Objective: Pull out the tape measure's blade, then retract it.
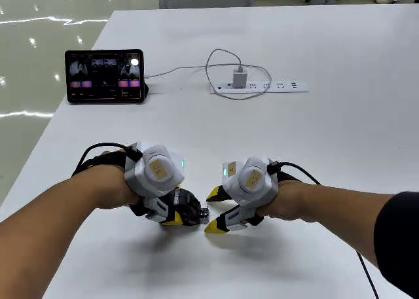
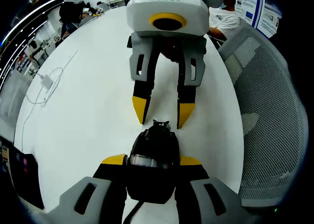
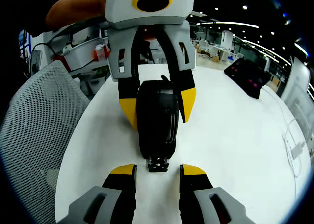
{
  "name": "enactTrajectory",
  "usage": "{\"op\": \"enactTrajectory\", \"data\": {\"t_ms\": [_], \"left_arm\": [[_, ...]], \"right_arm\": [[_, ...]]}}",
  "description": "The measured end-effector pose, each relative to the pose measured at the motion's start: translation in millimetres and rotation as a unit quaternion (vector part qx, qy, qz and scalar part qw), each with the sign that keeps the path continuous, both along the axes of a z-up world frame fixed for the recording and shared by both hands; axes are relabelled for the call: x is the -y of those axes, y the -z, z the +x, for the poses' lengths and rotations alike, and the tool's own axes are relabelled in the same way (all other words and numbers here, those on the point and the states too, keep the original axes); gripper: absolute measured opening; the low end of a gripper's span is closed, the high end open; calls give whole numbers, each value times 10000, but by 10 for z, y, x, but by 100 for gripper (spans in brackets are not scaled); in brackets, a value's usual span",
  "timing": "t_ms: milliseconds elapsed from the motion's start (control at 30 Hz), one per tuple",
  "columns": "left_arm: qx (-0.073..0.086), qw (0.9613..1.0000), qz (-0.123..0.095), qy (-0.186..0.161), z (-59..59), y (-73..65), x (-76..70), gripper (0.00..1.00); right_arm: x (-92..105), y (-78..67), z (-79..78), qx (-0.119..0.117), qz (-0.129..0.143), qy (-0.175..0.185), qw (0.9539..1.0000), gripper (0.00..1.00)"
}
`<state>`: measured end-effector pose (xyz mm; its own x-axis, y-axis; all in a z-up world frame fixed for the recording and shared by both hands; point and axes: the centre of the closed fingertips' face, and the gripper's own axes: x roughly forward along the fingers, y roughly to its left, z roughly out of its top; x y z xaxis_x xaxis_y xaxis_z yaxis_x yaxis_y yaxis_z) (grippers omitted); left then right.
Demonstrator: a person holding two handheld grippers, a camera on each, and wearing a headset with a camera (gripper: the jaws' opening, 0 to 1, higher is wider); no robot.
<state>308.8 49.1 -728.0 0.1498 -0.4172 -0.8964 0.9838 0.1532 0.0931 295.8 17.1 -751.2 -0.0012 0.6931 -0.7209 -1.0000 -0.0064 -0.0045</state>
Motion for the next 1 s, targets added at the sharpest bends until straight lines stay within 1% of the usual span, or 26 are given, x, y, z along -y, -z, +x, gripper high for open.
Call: {"op": "enactTrajectory", "data": {"t_ms": [67, 167, 267, 333, 367, 500, 700, 833, 933, 1000], "left_arm": [[2, 10000, -4, -1, -2, -1, 0, 32], [7, 10000, -1, -1, 0, -2, 0, 32], [12, 10000, -8, -1, -3, -4, 1, 32], [9, 10000, -10, -1, -3, -5, 0, 32], [10, 10000, -8, 5, -3, -5, 0, 32], [6, 10000, -21, -12, 0, -7, -2, 32], [28, 10000, -17, -9, -4, -15, -11, 32], [24, 10000, -83, -10, -5, -18, -16, 32], [14, 9999, -103, 25, -7, -17, -15, 32], [11, 9999, -106, 37, -8, -18, -16, 32]], "right_arm": [[-10, 5, -4, 11, -34, -38, 10000, 24], [-47, 10, -12, 15, -55, -100, 9999, 23], [-75, 19, -10, 29, -74, -136, 9999, 19], [-100, 16, -9, -6, -43, -126, 9999, 16], [-106, 22, -5, 25, -55, -174, 9998, 15], [-90, 34, 12, -57, -76, -72, 9999, 12], [-77, 33, -2, -59, -47, -27, 10000, 10], [-65, 34, -9, -25, -94, -34, 9999, 9], [-59, 35, -18, 44, -115, -51, 9999, 9], [-57, 33, -12, 31, -100, -9, 9999, 9]]}}
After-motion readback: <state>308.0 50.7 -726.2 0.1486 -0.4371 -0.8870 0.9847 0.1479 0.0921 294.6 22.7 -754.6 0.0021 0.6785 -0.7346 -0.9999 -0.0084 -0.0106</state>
